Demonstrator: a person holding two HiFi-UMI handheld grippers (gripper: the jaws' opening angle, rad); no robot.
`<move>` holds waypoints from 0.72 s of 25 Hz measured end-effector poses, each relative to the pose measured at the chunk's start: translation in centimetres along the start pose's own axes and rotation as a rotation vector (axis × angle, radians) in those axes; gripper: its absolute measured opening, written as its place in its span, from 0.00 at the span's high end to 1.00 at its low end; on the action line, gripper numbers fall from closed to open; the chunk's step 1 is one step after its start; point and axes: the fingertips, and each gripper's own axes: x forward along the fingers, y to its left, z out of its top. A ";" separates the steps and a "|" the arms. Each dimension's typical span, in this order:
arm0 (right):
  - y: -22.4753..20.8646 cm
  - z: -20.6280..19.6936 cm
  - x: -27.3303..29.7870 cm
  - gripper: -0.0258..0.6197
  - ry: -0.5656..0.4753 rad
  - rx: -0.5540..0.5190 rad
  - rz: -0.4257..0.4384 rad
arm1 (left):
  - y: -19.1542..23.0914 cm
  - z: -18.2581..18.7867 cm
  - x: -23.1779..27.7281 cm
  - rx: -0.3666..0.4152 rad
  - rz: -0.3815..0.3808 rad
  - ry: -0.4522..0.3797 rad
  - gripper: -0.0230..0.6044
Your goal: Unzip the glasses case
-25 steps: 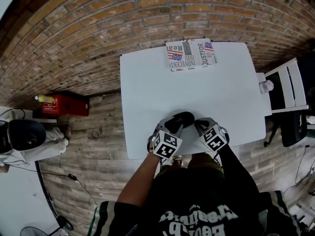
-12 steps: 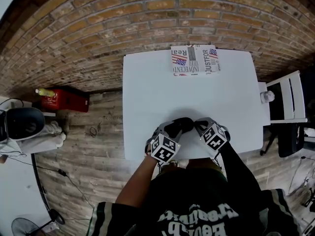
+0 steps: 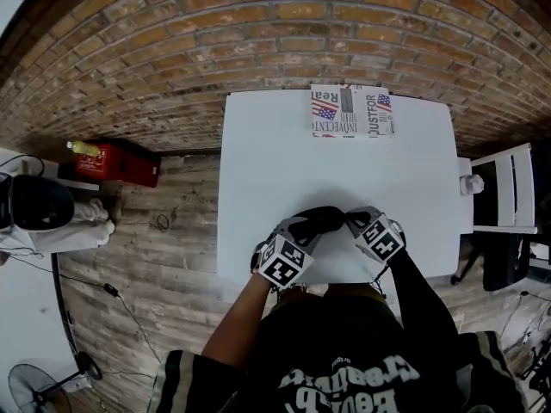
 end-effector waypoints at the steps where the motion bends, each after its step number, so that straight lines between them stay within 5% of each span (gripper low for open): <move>1: -0.5 0.0 -0.3 0.94 -0.017 0.066 -0.028 | -0.2 0.2 -0.2 -0.021 -0.008 -0.016 0.72; 6: -0.9 -0.2 -1.0 0.94 -0.076 0.317 -0.084 | -1.4 -0.5 0.1 -0.117 -0.040 -0.039 0.73; 18: 10.0 2.4 1.5 0.94 -0.016 0.079 0.085 | 2.2 -2.4 -2.0 -0.233 0.089 -0.090 0.74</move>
